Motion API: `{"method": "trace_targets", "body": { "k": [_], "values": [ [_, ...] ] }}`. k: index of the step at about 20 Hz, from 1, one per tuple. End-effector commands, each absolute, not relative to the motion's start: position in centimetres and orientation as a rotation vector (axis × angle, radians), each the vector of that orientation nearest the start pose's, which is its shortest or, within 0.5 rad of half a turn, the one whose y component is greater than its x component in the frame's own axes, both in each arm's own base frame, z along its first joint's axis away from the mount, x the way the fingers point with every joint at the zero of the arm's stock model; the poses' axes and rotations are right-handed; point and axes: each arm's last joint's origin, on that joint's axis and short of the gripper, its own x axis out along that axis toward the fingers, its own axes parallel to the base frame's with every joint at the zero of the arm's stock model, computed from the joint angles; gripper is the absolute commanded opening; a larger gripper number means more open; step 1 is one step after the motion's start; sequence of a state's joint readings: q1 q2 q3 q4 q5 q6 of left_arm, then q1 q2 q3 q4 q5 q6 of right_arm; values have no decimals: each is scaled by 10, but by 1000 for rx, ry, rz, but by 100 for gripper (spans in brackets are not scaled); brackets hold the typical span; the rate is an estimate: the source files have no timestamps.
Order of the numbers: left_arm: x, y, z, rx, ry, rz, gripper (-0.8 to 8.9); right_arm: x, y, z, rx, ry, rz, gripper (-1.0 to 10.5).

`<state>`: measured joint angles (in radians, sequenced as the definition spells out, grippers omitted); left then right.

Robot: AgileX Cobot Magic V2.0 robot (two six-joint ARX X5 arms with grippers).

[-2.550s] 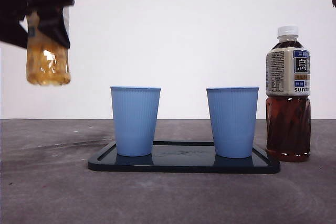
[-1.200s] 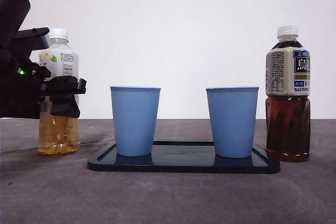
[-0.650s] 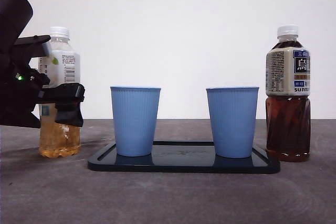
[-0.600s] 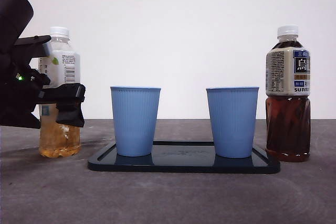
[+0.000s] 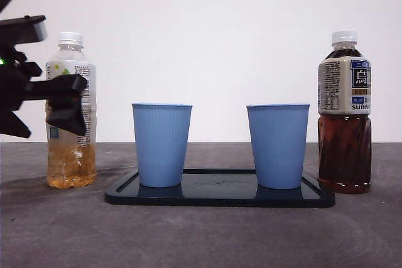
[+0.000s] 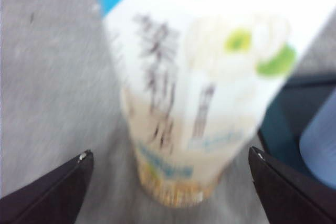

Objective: Pour the drink into the cup

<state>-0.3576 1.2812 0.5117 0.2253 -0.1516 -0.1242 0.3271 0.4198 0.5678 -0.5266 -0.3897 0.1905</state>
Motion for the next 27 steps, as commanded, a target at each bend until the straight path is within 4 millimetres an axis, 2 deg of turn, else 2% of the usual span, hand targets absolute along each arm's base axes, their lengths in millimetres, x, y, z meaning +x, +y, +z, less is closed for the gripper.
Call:
{"method": "trace_targets", "body": {
  "k": [1,5,11,15,21,23,24,25,27],
  "values": [
    [223,-80,192,-33,553,-156,476,91,43,276,205,441,673,370],
    [196,-74,217,-104,562,-152,468,91,43,276,247,456,663,370],
    [146,-62,270,-105,620,-196,464,91,43,275,316,490,629,370],
    [121,-53,303,-126,570,-245,457,91,40,269,318,538,547,370],
    [109,-47,306,-130,556,-247,420,90,40,268,318,559,542,353],
    [109,-48,307,-131,551,-249,255,90,40,268,317,556,543,178],
    [110,-48,307,-132,549,-249,118,90,40,268,317,550,544,50],
    [110,-48,307,-132,545,-249,17,91,40,269,317,541,546,4],
    [110,-48,308,-128,540,-252,7,91,41,271,318,515,548,5]
  ]
}}
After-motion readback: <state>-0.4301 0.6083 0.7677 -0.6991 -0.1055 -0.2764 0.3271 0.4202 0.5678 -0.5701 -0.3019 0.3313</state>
